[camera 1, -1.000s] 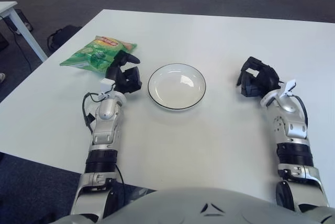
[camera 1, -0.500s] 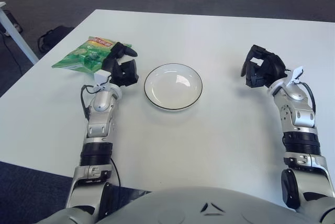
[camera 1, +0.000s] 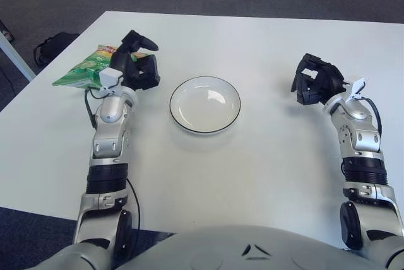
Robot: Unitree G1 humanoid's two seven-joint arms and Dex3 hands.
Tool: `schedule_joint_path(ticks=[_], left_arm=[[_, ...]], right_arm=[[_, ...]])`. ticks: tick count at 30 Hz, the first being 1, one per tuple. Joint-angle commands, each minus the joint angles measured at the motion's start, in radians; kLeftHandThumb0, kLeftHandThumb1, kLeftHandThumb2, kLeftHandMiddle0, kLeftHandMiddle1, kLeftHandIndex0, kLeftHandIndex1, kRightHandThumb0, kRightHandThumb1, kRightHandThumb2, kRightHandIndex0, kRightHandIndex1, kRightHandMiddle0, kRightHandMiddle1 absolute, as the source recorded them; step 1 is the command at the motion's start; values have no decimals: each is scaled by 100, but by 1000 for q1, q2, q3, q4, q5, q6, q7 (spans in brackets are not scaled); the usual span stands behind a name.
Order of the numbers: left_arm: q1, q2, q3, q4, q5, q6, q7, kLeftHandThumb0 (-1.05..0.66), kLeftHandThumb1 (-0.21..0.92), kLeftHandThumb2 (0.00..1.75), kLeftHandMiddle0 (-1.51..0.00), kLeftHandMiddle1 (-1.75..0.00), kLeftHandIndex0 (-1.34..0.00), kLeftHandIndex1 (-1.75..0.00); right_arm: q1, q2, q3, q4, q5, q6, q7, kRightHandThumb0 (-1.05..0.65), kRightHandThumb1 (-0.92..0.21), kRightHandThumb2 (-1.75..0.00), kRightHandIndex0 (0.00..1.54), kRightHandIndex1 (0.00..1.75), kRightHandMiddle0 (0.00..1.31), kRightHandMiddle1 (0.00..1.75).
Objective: Put the snack into the plate.
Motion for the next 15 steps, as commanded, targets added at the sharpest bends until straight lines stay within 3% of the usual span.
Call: schedule_joint_path(ticks=[1, 8, 15], left_arm=[[-27, 45, 9, -45, 23, 31, -9, -42, 51, 106, -110, -175, -46, -175], [-60, 102, 8, -99, 42, 77, -29, -41, 55, 102, -106, -175, -43, -175], [-120, 188, 4, -40, 92, 7, -73, -41, 56, 100, -107, -175, -42, -175]], right_arm=[[-18, -5, 3, 15, -7, 6, 4, -1, -8, -158, 79, 170, 57, 175], [-20, -4, 3, 40, -5, 4, 12, -1, -8, -158, 79, 169, 58, 175], [-22, -8, 3, 78, -8, -7, 20, -1, -7, -161, 78, 174, 59, 174]])
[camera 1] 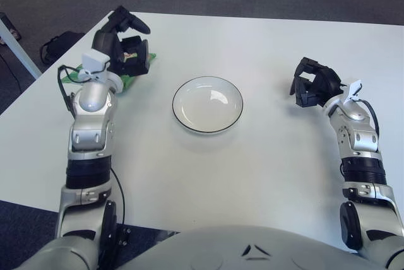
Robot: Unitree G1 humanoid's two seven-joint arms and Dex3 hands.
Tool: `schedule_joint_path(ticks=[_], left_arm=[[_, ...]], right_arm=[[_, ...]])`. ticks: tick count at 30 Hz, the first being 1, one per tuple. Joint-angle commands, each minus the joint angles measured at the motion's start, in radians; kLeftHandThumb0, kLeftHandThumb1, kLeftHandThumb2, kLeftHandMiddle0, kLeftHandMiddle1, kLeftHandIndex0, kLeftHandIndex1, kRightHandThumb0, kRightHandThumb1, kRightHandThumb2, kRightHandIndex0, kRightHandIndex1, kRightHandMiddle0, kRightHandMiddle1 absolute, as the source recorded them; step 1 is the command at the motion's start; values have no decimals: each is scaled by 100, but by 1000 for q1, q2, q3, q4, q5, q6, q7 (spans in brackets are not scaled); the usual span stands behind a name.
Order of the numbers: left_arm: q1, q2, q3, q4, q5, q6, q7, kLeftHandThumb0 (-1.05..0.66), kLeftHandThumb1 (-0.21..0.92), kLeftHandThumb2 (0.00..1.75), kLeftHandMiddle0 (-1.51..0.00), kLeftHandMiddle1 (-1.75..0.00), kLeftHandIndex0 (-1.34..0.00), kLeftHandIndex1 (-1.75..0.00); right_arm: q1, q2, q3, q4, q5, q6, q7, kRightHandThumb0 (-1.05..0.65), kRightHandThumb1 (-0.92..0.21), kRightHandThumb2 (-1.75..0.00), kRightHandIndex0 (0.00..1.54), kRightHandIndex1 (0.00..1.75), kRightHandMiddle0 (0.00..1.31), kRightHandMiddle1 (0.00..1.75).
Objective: Put the snack into the plate.
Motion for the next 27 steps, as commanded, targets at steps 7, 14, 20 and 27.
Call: schedule_joint_path(ticks=[7, 14, 20, 27], left_arm=[[-86, 84, -28, 58, 151, -80, 13, -41, 56, 100, -110, -175, -43, -174], [-142, 110, -49, 103, 238, -67, 24, -41, 55, 99, -111, -175, -45, -171], [-273, 162, -91, 359, 342, -155, 73, -41, 54, 99, -114, -175, -46, -171], [-347, 225, -145, 544, 435, -229, 110, -42, 53, 104, -116, -175, -45, -174]], right_arm=[[-18, -13, -2, 39, -9, -10, 19, -1, -7, -160, 78, 175, 61, 170], [-10, -13, -3, 36, -9, -4, 24, -1, -7, -159, 78, 175, 61, 169], [2, -10, -3, 28, -5, 4, 25, -1, -7, -159, 77, 175, 60, 170], [13, -11, -1, 18, -6, 20, 25, -1, -7, -159, 77, 175, 60, 171]])
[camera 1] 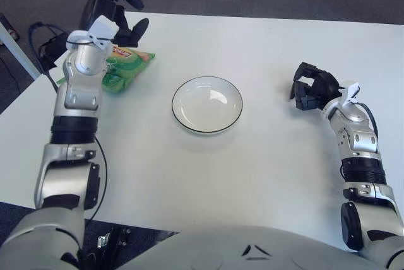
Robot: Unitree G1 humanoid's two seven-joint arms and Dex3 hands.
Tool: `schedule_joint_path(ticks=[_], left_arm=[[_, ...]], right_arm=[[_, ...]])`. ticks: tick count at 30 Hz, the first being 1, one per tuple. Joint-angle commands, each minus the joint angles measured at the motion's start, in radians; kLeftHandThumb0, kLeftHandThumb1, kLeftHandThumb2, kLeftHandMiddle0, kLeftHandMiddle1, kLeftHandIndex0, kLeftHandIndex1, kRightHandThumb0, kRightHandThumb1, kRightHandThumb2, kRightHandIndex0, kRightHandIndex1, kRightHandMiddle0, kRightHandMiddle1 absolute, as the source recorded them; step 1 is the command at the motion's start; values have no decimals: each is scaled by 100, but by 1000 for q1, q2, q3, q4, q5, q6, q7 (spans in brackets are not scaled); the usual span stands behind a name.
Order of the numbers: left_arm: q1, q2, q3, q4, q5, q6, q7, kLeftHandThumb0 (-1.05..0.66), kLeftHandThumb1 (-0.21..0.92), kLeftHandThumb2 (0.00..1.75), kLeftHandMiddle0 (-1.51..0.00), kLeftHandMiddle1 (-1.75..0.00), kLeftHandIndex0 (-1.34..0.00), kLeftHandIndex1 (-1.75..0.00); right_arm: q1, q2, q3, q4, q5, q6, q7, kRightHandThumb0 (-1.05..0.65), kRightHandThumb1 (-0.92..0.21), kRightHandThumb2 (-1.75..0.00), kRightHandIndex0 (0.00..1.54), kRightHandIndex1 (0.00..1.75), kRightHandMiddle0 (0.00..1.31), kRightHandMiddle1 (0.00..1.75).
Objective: Put the snack into the plate.
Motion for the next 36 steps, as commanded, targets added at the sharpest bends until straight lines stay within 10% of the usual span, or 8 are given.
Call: schedule_joint_path(ticks=[1, 14, 30, 36], left_arm=[[-42, 38, -34, 85, 59, -36, 31, -42, 53, 104, -116, -175, -45, -174], [-144, 113, -210, 321, 373, -22, 245, -42, 51, 107, -111, -175, -46, -175], [-311, 131, -362, 779, 461, -97, 377, -37, 80, 68, -31, -150, -27, -174], [-352, 119, -418, 926, 466, -51, 355, -70, 89, 59, -18, -105, -3, -115]], right_arm=[[7, -6, -1, -15, -2, 19, 2, -1, -7, -159, 78, 175, 60, 171], [21, -8, 0, -35, -4, 48, 1, -1, -7, -158, 79, 175, 61, 166], [39, -14, -9, -57, 7, 65, 22, -1, -8, -158, 78, 175, 58, 171], [45, -8, -24, -86, 42, 122, 28, -1, -6, -160, 79, 175, 61, 169]])
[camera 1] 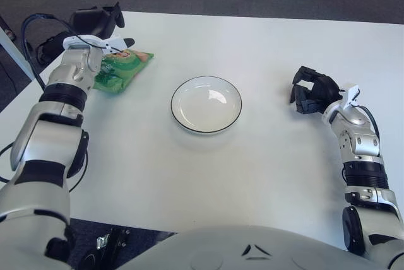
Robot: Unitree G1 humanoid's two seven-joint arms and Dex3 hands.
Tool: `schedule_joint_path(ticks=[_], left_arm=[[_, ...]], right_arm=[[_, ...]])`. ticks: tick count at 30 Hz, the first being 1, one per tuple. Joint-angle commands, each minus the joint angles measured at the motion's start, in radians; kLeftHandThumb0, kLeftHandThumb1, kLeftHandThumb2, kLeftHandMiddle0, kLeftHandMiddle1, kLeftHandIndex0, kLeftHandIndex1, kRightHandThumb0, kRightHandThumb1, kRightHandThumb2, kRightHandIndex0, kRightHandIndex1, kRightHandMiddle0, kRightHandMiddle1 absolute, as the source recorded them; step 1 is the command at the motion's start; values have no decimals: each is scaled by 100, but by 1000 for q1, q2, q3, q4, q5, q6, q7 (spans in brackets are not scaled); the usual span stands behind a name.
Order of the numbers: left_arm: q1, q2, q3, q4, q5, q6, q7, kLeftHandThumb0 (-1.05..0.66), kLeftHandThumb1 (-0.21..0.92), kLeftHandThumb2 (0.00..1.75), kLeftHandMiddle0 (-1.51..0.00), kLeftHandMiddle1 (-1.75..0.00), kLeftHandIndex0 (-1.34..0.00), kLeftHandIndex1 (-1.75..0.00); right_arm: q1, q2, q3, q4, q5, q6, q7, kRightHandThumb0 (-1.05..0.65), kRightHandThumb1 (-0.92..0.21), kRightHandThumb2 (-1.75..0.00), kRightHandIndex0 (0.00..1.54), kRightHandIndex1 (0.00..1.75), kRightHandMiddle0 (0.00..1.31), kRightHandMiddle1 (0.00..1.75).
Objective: Put the snack into the plate.
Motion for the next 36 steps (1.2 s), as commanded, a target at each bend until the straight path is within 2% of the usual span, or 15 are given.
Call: schedule_joint_path(ticks=[1, 4, 8, 10, 13, 20, 25, 31, 36], left_arm=[[-33, 1, -37, 79, 17, 44, -9, -73, 90, 61, -17, -99, -2, -110], [-37, -6, -64, 110, 20, 80, -10, -84, 91, 69, -13, -64, -1, -85], [-42, -16, -79, 123, 5, 130, -55, -90, 92, 76, -6, -40, 0, -64], [-48, -23, -78, 124, -8, 160, -86, -95, 92, 79, -3, -24, 0, -51], [-47, -34, -69, 133, -34, 193, -118, -99, 92, 81, -1, -8, 0, -40], [-31, -59, -56, 167, -82, 234, -167, -104, 92, 87, 0, 0, 0, -15], [-22, -59, -45, 162, -120, 231, -208, -105, 92, 91, 0, 0, 0, -6], [-5, -64, -37, 150, -159, 214, -232, -105, 92, 98, 0, 0, 0, -3], [4, -74, -25, 136, -191, 199, -244, -105, 92, 101, 0, 0, 0, -8]], right_arm=[[10, 3, -24, -31, 44, 62, 3, -1, -6, -160, 79, 175, 61, 168], [11, 12, -40, -50, 76, 106, 0, -1, -5, -159, 80, 175, 64, 164], [3, 19, -61, -65, 122, 181, -6, -1, -5, -158, 80, 175, 65, 162], [-2, 21, -69, -65, 137, 204, -6, -1, -5, -159, 80, 175, 66, 162], [-6, 19, -79, -67, 154, 231, -8, -1, -3, -161, 81, 175, 67, 162], [-18, 14, -92, -62, 176, 278, -13, -1, 1, -166, 84, 175, 71, 163], [-20, 17, -99, -71, 183, 306, -20, -1, 3, -167, 84, 175, 73, 161], [-22, 15, -104, -82, 195, 336, -28, -1, 4, -167, 85, 175, 74, 160], [-22, 16, -110, -89, 203, 350, -32, -1, 4, -167, 85, 175, 74, 160]])
